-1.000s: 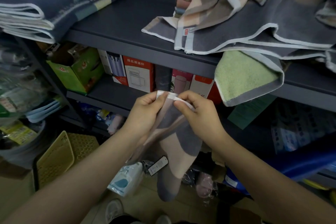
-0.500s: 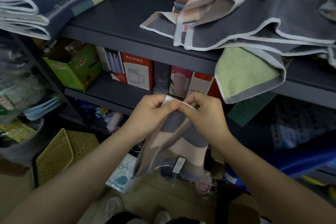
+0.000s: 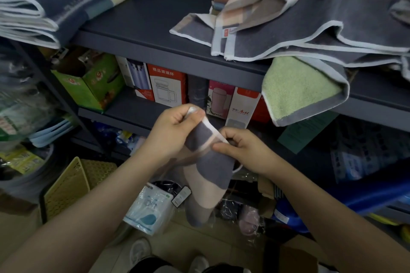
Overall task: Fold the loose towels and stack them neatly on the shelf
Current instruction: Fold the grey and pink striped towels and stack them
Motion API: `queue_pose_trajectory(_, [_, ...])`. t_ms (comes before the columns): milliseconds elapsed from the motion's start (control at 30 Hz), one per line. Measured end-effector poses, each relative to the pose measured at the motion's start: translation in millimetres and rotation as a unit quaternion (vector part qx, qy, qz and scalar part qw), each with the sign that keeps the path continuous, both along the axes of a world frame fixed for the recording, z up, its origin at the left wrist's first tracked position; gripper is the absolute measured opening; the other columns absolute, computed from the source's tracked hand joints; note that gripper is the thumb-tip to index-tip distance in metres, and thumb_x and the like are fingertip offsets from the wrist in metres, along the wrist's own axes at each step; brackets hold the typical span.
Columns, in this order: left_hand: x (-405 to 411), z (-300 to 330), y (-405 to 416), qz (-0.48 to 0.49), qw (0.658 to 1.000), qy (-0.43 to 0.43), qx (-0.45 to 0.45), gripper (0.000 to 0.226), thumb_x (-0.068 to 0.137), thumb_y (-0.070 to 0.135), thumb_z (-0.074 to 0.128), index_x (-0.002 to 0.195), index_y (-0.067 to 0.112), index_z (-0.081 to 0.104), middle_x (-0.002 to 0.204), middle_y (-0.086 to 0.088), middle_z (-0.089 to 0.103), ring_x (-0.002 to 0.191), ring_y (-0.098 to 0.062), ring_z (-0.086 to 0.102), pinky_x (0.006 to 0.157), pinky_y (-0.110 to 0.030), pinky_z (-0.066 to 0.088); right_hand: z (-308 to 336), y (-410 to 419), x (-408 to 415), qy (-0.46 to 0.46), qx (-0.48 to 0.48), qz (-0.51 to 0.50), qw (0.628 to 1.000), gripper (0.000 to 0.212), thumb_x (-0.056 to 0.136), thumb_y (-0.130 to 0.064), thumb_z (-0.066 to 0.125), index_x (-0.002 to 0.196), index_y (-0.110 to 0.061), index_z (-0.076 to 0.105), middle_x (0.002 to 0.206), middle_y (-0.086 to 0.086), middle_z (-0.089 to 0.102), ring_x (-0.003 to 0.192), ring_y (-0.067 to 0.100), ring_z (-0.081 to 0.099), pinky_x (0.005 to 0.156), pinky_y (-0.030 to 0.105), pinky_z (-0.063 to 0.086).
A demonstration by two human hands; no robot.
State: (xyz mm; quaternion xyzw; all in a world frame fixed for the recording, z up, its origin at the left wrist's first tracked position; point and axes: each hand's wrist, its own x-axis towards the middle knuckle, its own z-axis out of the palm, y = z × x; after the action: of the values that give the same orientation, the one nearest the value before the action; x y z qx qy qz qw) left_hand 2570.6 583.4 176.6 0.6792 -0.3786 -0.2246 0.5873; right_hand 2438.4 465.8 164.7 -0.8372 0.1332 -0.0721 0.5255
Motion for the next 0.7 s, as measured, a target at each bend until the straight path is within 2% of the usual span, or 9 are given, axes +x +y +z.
queue_pose_trajectory(133, [2,-4,-2,0.07,0.958,0.274,-0.043,0.031,0.093,0.02,0.05,0.062,0.015,0.048,0.047,0.006,0.043,0.043,-0.006,0.041,0.046,-0.018,0.039,-6,-1,3,0.021,-0.061,-0.002,0.998,0.021,0.084,-0.016,0.065,0.073,-0.004,0.052,0.07,0.012,0.053,0.066,0.016,0.05,0.058,0.029,0.038])
queue_pose_trajectory(167, [4,-6,-3,0.077,0.955,0.284,-0.029,0.032,0.092,0.018,0.052,0.06,0.016,0.046,0.046,0.006,0.041,0.042,-0.007,0.04,0.046,-0.019,0.037,-9,-2,3,0.029,-0.093,0.003,0.995,0.02,0.084,-0.017,0.065,0.072,-0.011,0.051,0.07,0.006,0.054,0.067,0.012,0.051,0.06,0.031,0.039])
queue_pose_trajectory(233, [7,-10,-1,0.049,0.978,0.199,0.041,0.032,0.086,0.02,0.06,0.057,0.018,0.047,0.047,0.005,0.039,0.044,-0.008,0.038,0.049,-0.024,0.032,-14,-2,4,0.037,-0.171,-0.007,0.985,0.017,0.085,-0.02,0.065,0.074,-0.017,0.051,0.071,-0.007,0.053,0.068,0.008,0.051,0.063,0.032,0.039])
queue_pose_trajectory(300, [8,-10,1,-0.031,0.989,0.052,0.139,0.029,0.072,0.041,0.071,0.06,0.022,0.052,0.051,0.012,0.047,0.048,-0.003,0.042,0.05,-0.022,0.032,-19,1,6,0.021,-0.215,-0.047,0.975,0.009,0.084,-0.015,0.064,0.082,-0.011,0.056,0.077,-0.003,0.057,0.075,0.016,0.055,0.066,0.034,0.039])
queue_pose_trajectory(367, [9,-7,2,-0.087,0.957,-0.138,0.239,0.043,0.052,0.061,0.071,0.074,0.027,0.057,0.062,0.016,0.055,0.056,0.002,0.047,0.05,-0.017,0.034,-22,5,8,-0.002,-0.227,-0.079,0.971,0.005,0.082,-0.006,0.061,0.086,-0.006,0.058,0.082,0.005,0.061,0.079,0.023,0.057,0.065,0.035,0.038])
queue_pose_trajectory(433, [9,-3,3,-0.118,0.902,-0.279,0.308,0.062,0.045,0.069,0.067,0.09,0.028,0.058,0.076,0.013,0.059,0.068,-0.003,0.052,0.057,-0.024,0.042,-22,9,11,-0.019,-0.239,-0.096,0.966,0.008,0.08,-0.001,0.059,0.087,-0.005,0.06,0.084,0.008,0.063,0.079,0.024,0.057,0.063,0.032,0.036])
queue_pose_trajectory(500, [8,-2,3,-0.115,0.881,-0.344,0.305,0.055,0.052,0.067,0.067,0.085,0.023,0.061,0.074,0.006,0.06,0.07,-0.012,0.056,0.061,-0.033,0.048,-20,10,13,-0.031,-0.224,-0.112,0.968,0.006,0.081,-0.003,0.06,0.086,-0.007,0.062,0.082,0.005,0.063,0.077,0.02,0.056,0.063,0.029,0.037])
queue_pose_trajectory(633, [13,-6,5,-0.104,0.898,-0.359,0.234,0.023,0.081,0.04,0.062,0.068,0.021,0.06,0.073,0.001,0.056,0.074,-0.021,0.059,0.066,-0.04,0.048,-19,10,13,-0.035,-0.161,-0.114,0.98,0.009,0.084,-0.013,0.065,0.079,-0.018,0.06,0.06,-0.017,0.051,0.058,-0.003,0.052,0.053,0.012,0.034])
queue_pose_trajectory(700, [14,-9,9,-0.09,0.904,-0.359,0.214,0.022,0.085,0.037,0.059,0.068,0.023,0.059,0.065,0.001,0.059,0.068,-0.023,0.059,0.062,-0.041,0.048,-18,9,14,-0.035,-0.129,-0.093,0.987,0.007,0.086,-0.014,0.064,0.081,-0.019,0.059,0.06,-0.013,0.054,0.057,0.0,0.055,0.051,0.012,0.035])
